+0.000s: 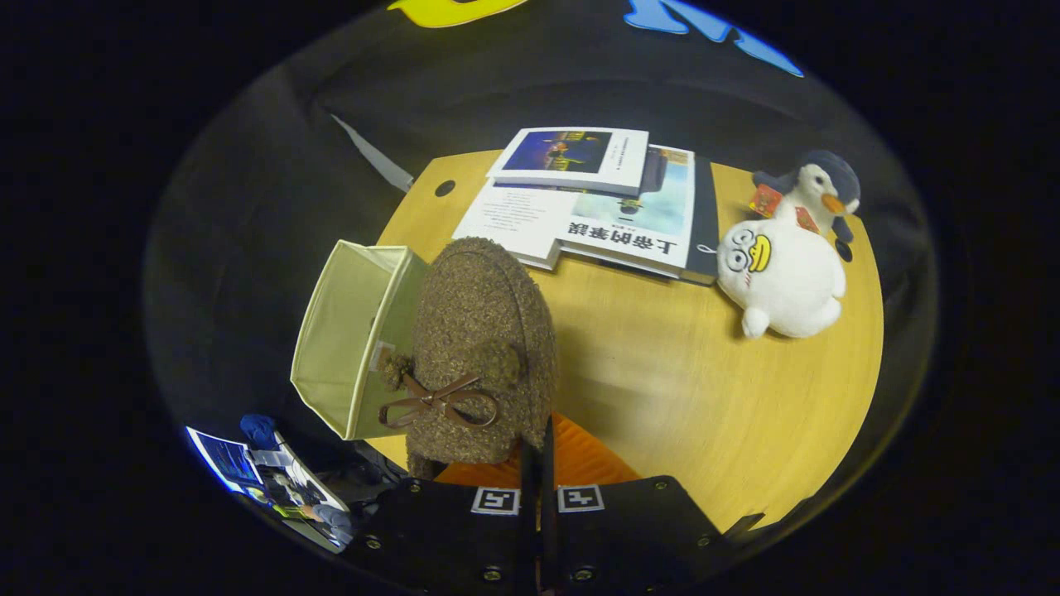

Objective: Open the storage box then place both shoes into the box .Put the left shoe in first, then the right shoe, with the right side of both shoes facing outward in a uniform manner.

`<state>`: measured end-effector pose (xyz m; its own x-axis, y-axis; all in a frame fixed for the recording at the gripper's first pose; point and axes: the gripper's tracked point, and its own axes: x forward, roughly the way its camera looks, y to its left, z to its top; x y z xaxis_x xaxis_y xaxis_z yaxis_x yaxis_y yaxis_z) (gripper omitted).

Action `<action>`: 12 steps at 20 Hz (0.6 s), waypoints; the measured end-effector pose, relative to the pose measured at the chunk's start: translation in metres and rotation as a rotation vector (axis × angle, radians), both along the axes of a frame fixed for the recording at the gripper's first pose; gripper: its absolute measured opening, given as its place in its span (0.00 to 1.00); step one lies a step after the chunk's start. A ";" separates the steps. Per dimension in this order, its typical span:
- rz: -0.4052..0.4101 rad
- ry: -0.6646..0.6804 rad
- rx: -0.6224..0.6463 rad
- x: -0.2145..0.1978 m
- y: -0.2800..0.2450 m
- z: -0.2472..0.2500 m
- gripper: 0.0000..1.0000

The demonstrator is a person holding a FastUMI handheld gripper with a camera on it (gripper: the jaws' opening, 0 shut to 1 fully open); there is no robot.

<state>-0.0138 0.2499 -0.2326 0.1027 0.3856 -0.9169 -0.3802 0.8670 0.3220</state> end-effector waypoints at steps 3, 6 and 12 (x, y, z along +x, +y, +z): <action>0.052 -0.005 0.013 -0.001 0.035 0.008 0.03; 0.084 -0.011 0.027 0.000 0.065 0.015 0.03; 0.145 0.022 0.059 -0.008 0.141 0.029 0.02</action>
